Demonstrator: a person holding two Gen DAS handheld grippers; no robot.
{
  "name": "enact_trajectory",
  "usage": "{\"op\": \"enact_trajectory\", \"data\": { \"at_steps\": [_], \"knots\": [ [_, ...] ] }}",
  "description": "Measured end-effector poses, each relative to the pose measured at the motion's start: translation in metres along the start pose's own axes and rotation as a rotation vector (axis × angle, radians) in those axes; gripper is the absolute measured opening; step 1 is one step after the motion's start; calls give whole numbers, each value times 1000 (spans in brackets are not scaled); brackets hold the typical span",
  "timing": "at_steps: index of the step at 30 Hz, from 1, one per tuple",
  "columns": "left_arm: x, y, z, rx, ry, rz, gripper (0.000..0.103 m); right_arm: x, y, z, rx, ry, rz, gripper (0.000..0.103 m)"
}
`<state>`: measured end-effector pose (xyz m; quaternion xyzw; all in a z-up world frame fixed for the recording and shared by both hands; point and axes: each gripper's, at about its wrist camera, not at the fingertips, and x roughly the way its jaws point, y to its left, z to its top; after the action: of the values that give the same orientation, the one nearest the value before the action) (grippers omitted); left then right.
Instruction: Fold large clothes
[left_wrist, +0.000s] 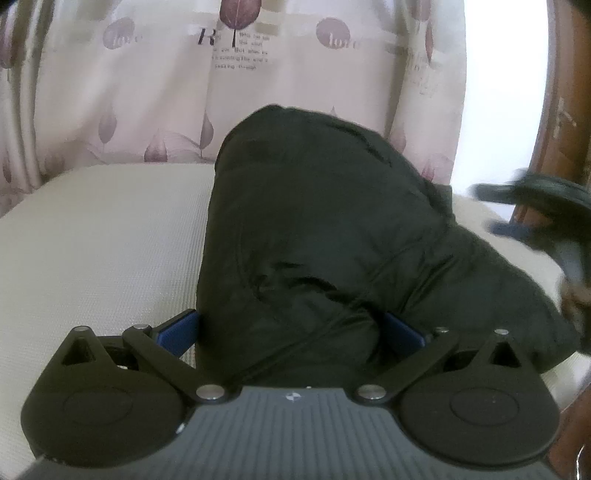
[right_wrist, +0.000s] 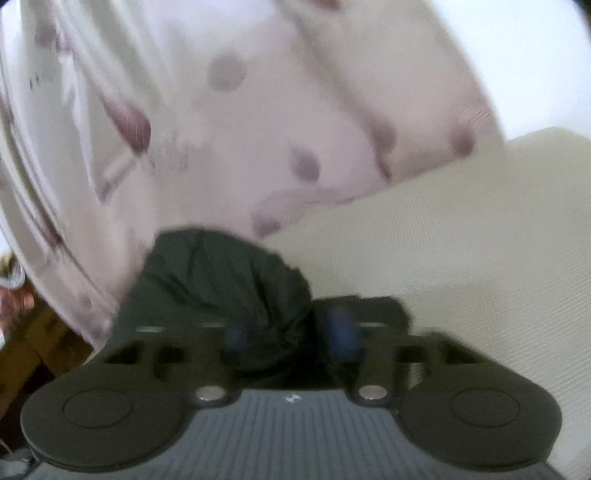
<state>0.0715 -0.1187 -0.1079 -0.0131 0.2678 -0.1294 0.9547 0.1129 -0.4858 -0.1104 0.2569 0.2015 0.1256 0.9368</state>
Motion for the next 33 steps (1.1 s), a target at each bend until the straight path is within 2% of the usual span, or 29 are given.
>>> {"op": "enact_trajectory", "data": {
  "at_steps": [2, 5, 6, 8, 9, 10, 13, 17, 21, 26, 30, 33],
  "knots": [
    [-9, 0, 0, 5, -34, 3, 103, -30, 7, -8, -17, -16, 32, 97],
    [-28, 7, 1, -15, -123, 5, 103, -76, 43, -33, -196, -70, 41, 96],
    [-34, 11, 2, -23, -145, 15, 103, -86, 59, -44, -264, -82, 59, 91],
    [-37, 15, 3, -15, -142, 38, 101, -93, 83, -65, -378, -58, 37, 64],
    [-36, 18, 2, -10, -126, 39, 99, -91, 92, -77, -431, -37, 14, 38],
    [-35, 21, -1, -17, -103, 42, 95, -88, 97, -89, -470, -26, -7, 31],
    [-33, 28, -10, -36, -78, 17, 96, -68, 94, -107, -492, 24, -46, 29],
    [-21, 26, -12, 13, -37, 75, 103, -44, 86, -112, -477, 87, -41, 29],
    [-7, 36, -15, -39, 23, 58, 103, -33, 83, -119, -483, 130, -36, 29],
    [-2, 35, -24, 7, 13, 70, 103, -29, 68, -126, -453, 122, 2, 28],
    [8, 44, -29, -36, 27, 47, 103, -30, 63, -128, -446, 116, 13, 28],
    [0, 37, -24, 4, -2, 88, 103, -31, 65, -115, -409, 151, 26, 29]
  ]
}}
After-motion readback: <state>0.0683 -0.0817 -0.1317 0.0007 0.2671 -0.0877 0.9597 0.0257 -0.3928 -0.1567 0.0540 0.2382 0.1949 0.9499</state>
